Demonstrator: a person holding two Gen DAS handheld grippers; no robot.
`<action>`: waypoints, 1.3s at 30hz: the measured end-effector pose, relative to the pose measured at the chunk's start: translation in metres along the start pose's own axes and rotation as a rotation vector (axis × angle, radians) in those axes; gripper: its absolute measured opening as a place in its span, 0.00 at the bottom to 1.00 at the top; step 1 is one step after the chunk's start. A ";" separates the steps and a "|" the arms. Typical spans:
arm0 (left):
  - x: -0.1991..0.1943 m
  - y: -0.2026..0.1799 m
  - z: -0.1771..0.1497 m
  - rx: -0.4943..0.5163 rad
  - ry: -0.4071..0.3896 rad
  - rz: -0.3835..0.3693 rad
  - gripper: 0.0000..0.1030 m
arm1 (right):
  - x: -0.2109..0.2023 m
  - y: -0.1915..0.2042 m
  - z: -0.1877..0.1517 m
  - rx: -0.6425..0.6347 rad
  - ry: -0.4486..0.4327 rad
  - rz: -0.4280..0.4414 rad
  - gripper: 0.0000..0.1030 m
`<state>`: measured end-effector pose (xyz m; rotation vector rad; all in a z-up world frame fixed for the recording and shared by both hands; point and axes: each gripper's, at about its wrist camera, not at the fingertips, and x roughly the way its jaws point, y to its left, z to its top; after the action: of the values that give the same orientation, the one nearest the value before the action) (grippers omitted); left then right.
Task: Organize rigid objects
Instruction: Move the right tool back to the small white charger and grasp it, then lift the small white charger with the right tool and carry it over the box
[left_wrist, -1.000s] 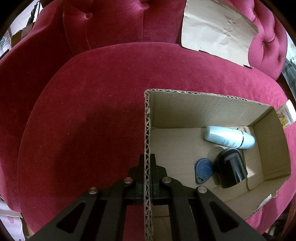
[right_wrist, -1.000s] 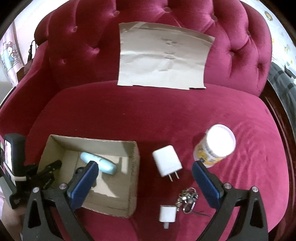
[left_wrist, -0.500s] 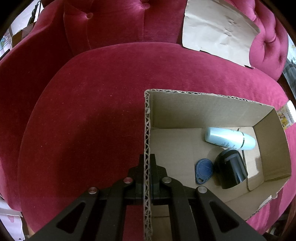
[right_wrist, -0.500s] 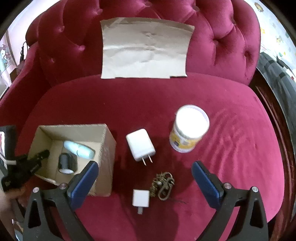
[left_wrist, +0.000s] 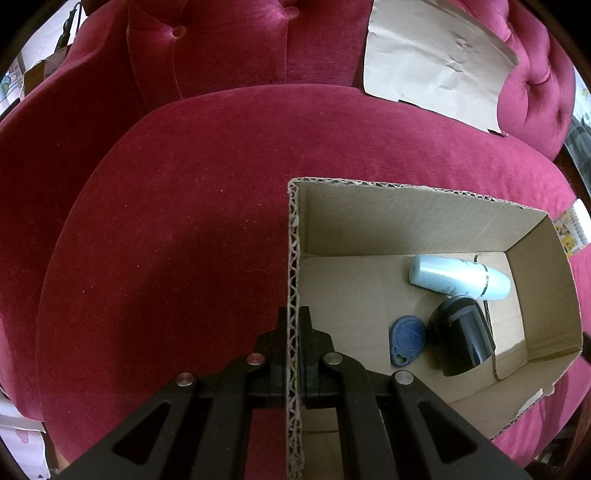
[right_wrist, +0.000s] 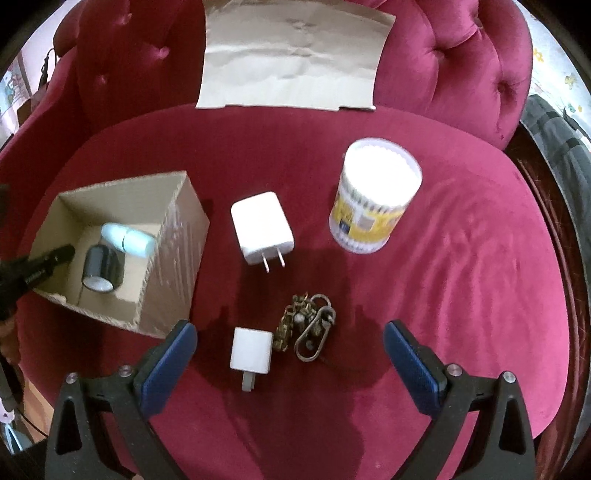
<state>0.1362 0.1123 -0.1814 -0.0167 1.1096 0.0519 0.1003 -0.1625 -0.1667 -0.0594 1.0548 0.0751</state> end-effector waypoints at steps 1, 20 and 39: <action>0.000 0.000 0.000 0.000 0.000 0.000 0.03 | 0.003 0.001 -0.002 -0.006 0.007 -0.002 1.00; 0.000 0.000 0.000 0.000 0.000 0.000 0.03 | 0.028 0.010 -0.021 -0.047 0.041 0.028 0.96; 0.000 0.000 0.000 0.000 0.001 0.000 0.03 | 0.028 0.023 -0.012 -0.048 0.046 0.046 0.28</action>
<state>0.1365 0.1126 -0.1812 -0.0169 1.1108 0.0521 0.1015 -0.1401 -0.1971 -0.0810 1.1005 0.1414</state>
